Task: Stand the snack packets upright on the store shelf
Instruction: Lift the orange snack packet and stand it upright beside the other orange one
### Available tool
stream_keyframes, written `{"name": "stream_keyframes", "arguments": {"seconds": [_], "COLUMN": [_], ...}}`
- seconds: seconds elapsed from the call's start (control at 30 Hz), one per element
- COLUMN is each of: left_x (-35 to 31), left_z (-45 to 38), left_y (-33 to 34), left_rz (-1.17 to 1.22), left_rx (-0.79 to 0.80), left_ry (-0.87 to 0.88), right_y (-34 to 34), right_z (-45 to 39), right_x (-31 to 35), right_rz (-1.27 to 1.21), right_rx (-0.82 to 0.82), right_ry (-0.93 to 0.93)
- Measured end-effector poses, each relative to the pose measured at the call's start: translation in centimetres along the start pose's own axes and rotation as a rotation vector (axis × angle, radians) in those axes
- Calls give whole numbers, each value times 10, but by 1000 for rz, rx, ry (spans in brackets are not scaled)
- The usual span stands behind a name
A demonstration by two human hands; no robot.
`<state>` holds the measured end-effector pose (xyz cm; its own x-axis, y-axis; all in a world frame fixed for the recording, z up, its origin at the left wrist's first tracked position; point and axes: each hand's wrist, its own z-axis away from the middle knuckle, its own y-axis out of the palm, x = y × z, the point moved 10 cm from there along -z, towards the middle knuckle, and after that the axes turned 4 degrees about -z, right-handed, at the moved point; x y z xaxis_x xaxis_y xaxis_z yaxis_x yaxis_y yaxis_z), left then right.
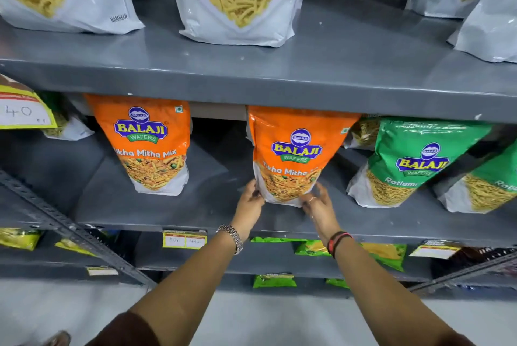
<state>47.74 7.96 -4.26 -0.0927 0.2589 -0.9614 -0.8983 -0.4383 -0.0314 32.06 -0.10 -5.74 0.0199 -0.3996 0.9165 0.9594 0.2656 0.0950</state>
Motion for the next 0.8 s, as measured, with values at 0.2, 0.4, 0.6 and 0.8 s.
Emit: {"name": "stream_keyframes", "arguments": {"seconds": [0.2,0.4,0.6,0.8], "left_x": [-2,0,13,45], "left_z": [4,-3,-1,37], "left_y": [-37,-49,-57,-28], "left_rz": [110,98,97,375], "left_rx": [-120,-106,-172,-434], "left_ry": [32,12,-69,-162], "right_y": [34,49,21,-99], "right_z": [3,5,6,25], "right_x": [-3,-3,-5,0], "right_rz": [8,-8,-68,-53], "right_rx": [26,42,-57,-421], "right_ry": [21,36,9,-166]}}
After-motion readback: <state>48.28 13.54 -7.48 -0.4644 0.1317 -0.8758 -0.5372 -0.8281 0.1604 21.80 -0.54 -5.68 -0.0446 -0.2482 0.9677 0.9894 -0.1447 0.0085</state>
